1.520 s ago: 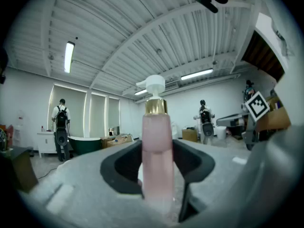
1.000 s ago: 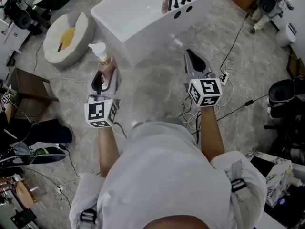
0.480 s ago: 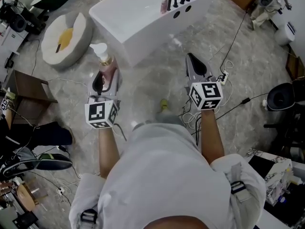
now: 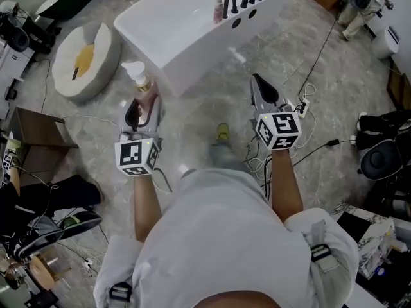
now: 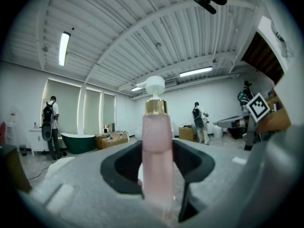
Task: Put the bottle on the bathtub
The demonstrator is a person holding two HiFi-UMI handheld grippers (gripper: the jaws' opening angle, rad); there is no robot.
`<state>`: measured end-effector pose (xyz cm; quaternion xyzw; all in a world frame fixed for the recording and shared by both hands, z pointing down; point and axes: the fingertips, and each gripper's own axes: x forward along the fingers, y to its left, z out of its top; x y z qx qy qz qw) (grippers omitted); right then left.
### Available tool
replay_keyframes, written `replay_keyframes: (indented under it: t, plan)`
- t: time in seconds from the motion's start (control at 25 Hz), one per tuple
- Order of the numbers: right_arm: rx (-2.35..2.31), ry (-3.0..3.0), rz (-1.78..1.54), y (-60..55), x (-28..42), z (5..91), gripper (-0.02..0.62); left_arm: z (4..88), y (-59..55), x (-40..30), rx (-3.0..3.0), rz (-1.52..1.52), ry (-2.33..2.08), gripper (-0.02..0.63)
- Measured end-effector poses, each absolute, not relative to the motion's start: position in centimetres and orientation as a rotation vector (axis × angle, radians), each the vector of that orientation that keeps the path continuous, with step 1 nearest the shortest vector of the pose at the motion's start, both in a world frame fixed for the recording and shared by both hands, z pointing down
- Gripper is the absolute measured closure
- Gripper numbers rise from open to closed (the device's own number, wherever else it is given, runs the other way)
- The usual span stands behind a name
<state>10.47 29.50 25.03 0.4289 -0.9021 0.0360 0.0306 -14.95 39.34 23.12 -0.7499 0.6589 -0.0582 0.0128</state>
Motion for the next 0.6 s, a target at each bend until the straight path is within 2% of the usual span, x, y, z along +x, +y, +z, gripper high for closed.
replay_keyframes:
  t: [0.6]
  plan:
    - [1.258,-2.759,0.196,9.2,7.9,28.6,0.592,24.9,18.9,-16.7,-2.378,-0.231,2.062,0.408]
